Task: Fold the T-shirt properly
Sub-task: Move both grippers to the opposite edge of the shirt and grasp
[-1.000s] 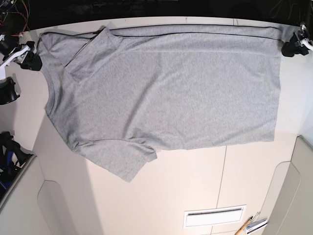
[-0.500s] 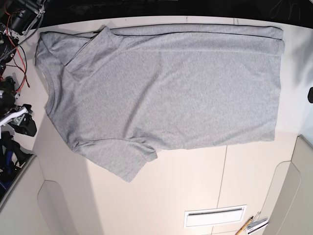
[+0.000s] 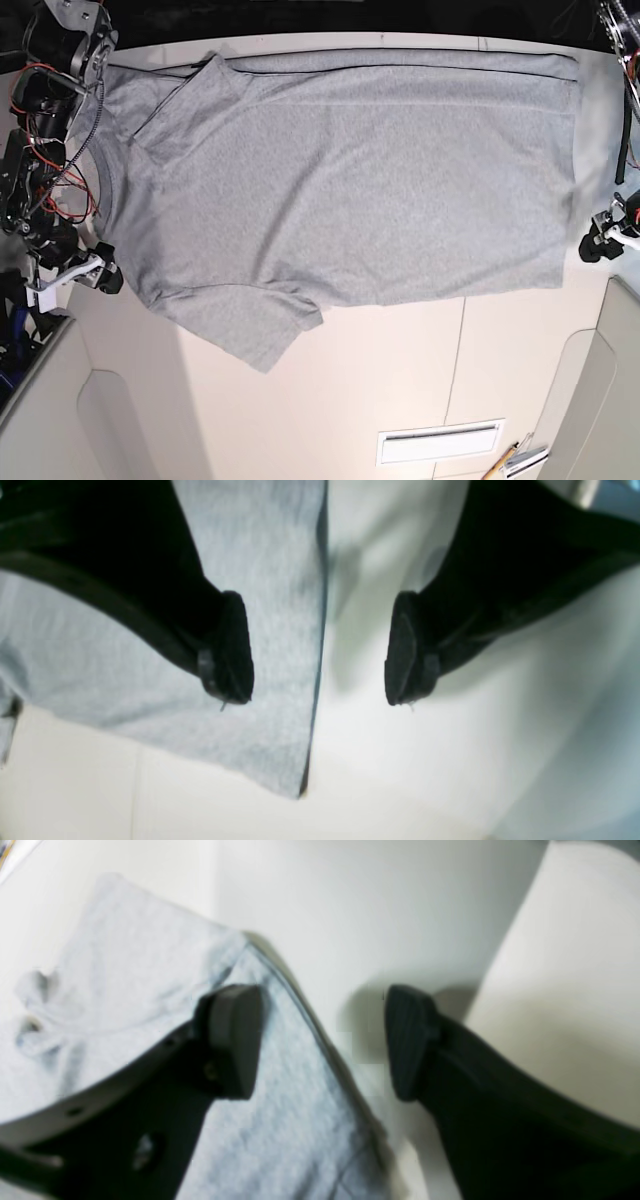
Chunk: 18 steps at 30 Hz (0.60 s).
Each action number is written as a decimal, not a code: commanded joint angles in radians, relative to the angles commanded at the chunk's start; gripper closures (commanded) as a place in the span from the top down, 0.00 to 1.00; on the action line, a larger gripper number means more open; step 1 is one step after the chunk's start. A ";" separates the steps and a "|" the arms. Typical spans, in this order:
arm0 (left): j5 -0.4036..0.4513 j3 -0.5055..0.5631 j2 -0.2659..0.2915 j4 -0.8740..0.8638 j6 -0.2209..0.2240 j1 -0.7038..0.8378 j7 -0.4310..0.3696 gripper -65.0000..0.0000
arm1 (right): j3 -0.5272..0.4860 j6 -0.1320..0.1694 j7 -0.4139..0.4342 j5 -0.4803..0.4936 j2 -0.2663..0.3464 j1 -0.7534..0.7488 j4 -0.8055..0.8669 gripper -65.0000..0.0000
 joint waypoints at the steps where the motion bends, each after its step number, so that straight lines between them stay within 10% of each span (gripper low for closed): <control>1: 0.006 0.020 0.000 -0.042 0.000 -0.029 -0.011 0.69 | 0.000 0.000 0.000 -0.002 0.000 0.000 0.000 0.59; 18: 0.108 0.139 0.139 -0.253 0.000 -0.143 -0.088 0.69 | 0.000 0.000 0.014 -0.013 -0.001 0.000 -0.088 0.59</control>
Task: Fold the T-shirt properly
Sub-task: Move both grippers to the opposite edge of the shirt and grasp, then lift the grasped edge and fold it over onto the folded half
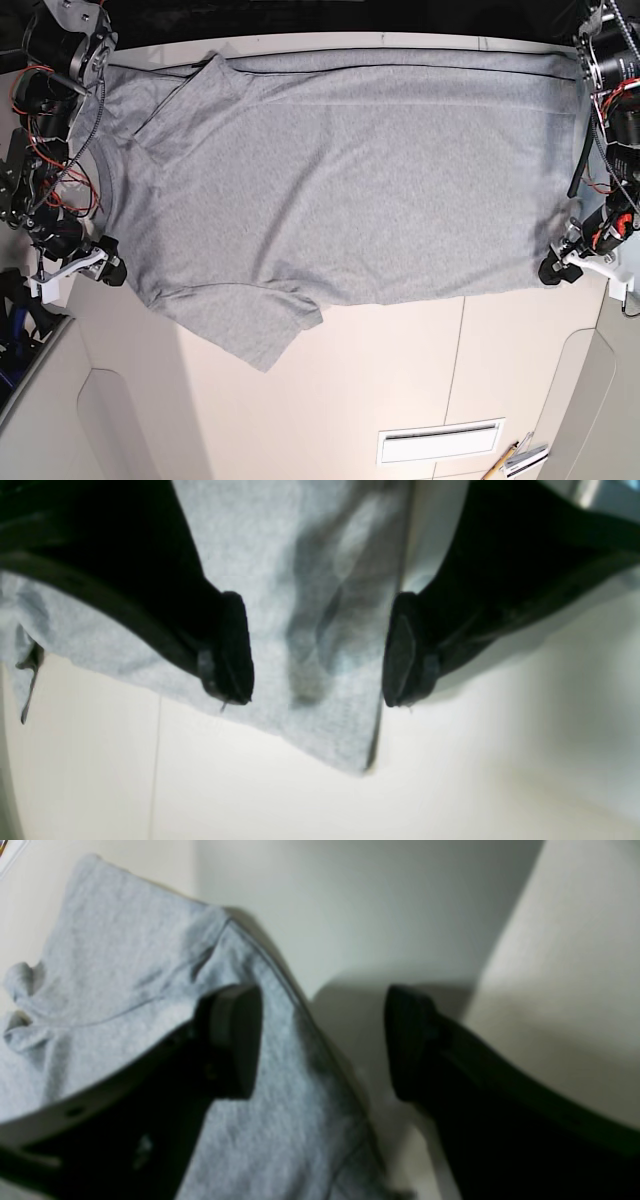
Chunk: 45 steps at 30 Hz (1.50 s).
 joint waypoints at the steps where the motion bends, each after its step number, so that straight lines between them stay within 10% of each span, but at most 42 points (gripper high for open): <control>1: 0.000 0.000 0.006 0.000 0.000 0.000 -0.004 0.69 | 0.000 0.000 -0.001 0.000 0.000 0.000 -0.005 0.59; 17: -0.032 0.000 0.016 0.000 0.000 0.000 0.009 0.68 | -0.251 0.022 -0.005 0.061 -0.025 -0.010 -0.029 0.59; 19: -0.035 0.000 0.016 0.000 0.000 0.000 0.013 0.59 | -0.251 0.022 -0.005 0.061 -0.024 -0.010 -0.029 0.57; 27: -0.035 0.000 0.015 0.001 0.000 -0.003 0.012 0.00 | -0.251 0.023 -0.004 0.061 -0.024 -0.007 -0.023 0.00; 45: -0.298 -0.001 -0.131 0.361 0.000 0.140 0.327 0.00 | -0.246 0.023 -0.124 0.106 0.036 -0.209 0.405 0.00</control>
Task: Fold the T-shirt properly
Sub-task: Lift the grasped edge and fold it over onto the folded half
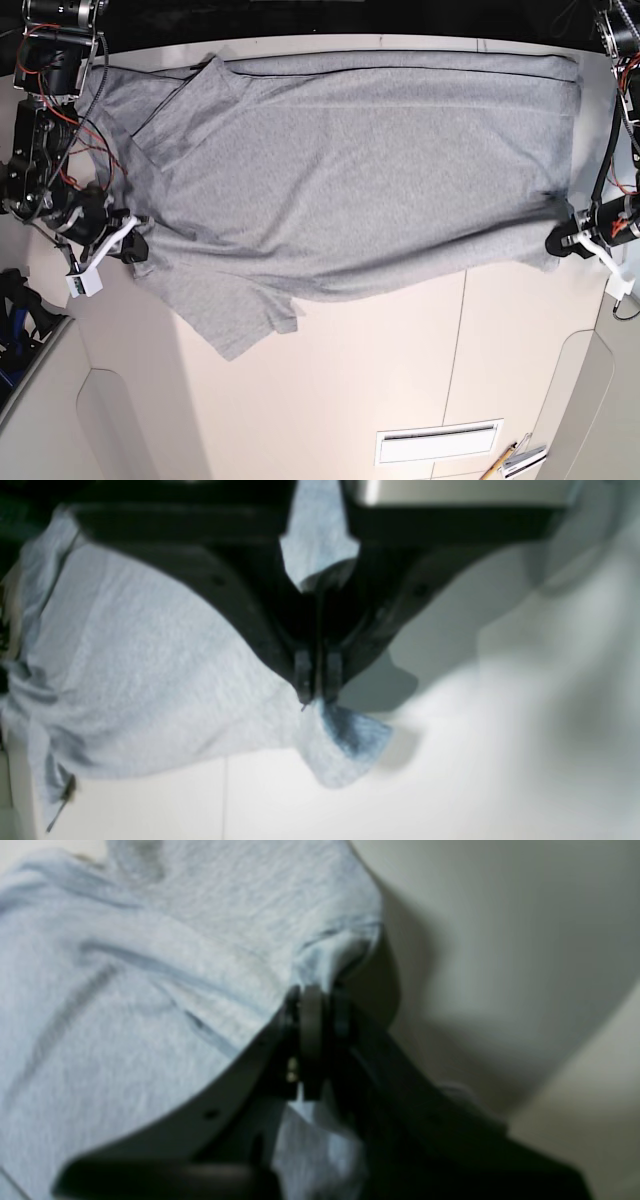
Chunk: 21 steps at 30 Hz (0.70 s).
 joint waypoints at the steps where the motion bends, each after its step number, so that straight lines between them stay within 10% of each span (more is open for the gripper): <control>1: 0.000 0.000 -0.003 0.013 0.000 0.017 0.000 0.00 | 0.005 0.000 0.000 0.000 0.006 -0.016 0.005 0.00; 11: 0.011 -0.001 -0.011 0.035 0.000 0.070 -0.001 0.00 | 0.056 -0.001 0.008 0.000 0.027 -0.060 0.005 0.00; 15: 0.011 -0.001 0.001 0.035 0.000 0.074 -0.001 0.00 | 0.056 -0.005 0.016 0.045 0.027 -0.060 0.005 0.46; 21: 0.008 -0.001 0.001 0.035 0.000 0.074 -0.008 0.00 | 0.057 -0.023 0.108 0.043 0.022 -0.027 0.005 0.50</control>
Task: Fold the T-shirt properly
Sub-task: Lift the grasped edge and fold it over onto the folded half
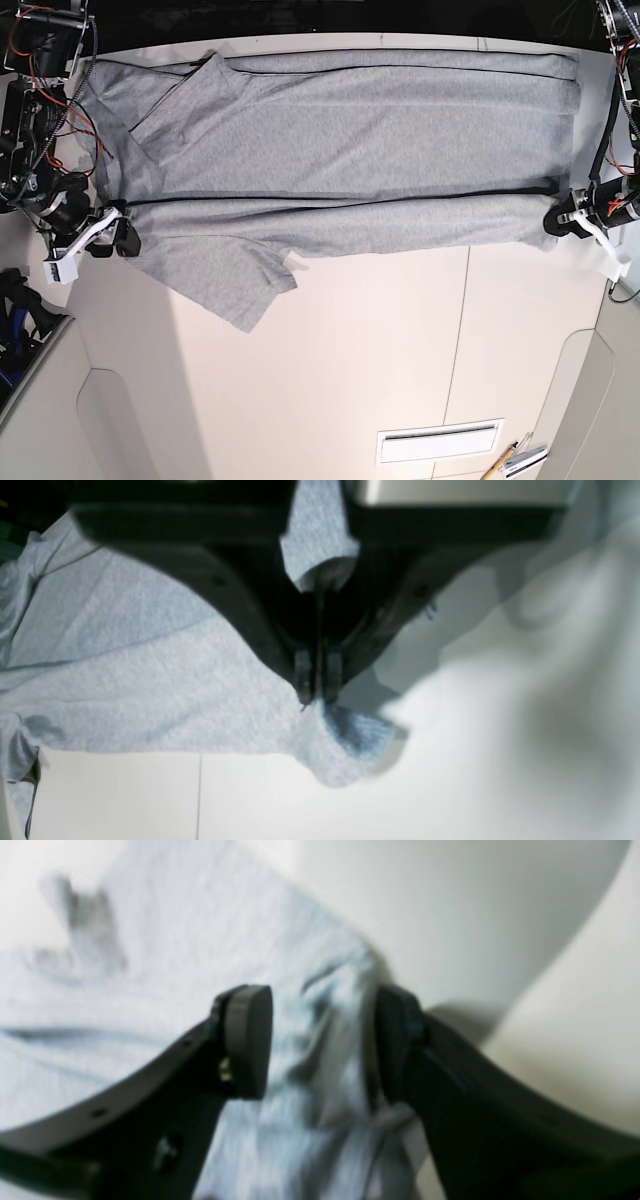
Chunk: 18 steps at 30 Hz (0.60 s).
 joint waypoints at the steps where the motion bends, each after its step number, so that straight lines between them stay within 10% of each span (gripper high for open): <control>1: 0.000 0.000 0.000 0.000 0.000 0.000 0.000 0.00 | 0.000 0.000 0.017 -0.008 0.000 0.011 0.000 0.50; 18: -0.001 0.000 0.022 0.000 0.000 0.005 0.000 0.00 | -0.033 0.013 0.209 -0.209 -0.133 0.278 -0.467 0.50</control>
